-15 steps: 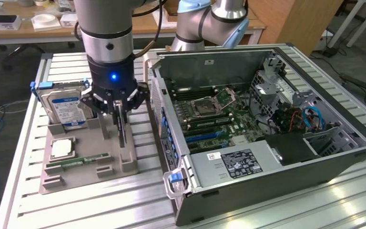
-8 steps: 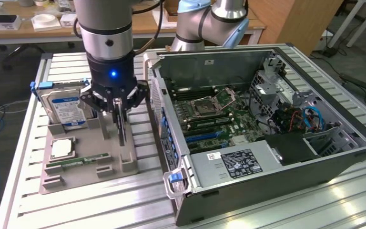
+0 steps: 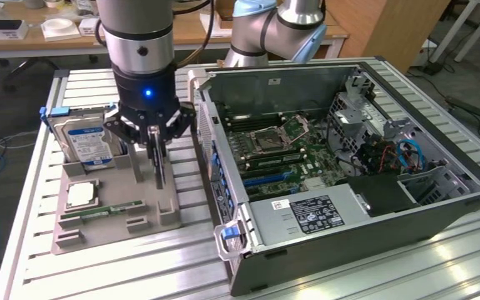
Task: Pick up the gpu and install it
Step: 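Pick up the gpu and move the gpu toward the slot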
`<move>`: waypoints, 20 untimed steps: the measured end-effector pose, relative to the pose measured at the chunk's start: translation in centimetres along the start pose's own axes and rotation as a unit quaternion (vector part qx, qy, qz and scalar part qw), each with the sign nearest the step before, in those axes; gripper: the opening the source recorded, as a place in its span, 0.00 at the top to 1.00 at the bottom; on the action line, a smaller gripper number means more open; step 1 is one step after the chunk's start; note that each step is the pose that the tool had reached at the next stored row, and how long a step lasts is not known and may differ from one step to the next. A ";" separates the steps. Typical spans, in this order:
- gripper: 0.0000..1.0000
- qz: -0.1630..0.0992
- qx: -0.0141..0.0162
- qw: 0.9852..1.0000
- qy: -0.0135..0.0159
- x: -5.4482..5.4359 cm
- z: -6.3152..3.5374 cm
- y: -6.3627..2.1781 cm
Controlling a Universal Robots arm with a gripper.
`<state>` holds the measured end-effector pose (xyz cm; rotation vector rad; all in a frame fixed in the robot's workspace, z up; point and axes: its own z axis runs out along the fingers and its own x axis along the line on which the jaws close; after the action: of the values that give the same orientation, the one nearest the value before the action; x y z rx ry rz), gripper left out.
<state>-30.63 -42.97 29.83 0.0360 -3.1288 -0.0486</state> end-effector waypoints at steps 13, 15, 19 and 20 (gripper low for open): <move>0.73 0.000 0.000 1.000 0.000 0.0 -1.20 0.04; 0.73 0.000 0.000 1.000 0.000 0.0 -1.37 0.04; 0.73 0.000 0.000 1.000 0.000 0.0 -1.69 0.05; 0.73 0.000 0.000 1.000 0.000 0.0 -1.77 0.06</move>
<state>-30.62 -42.97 31.60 0.0360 -3.1288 -0.0485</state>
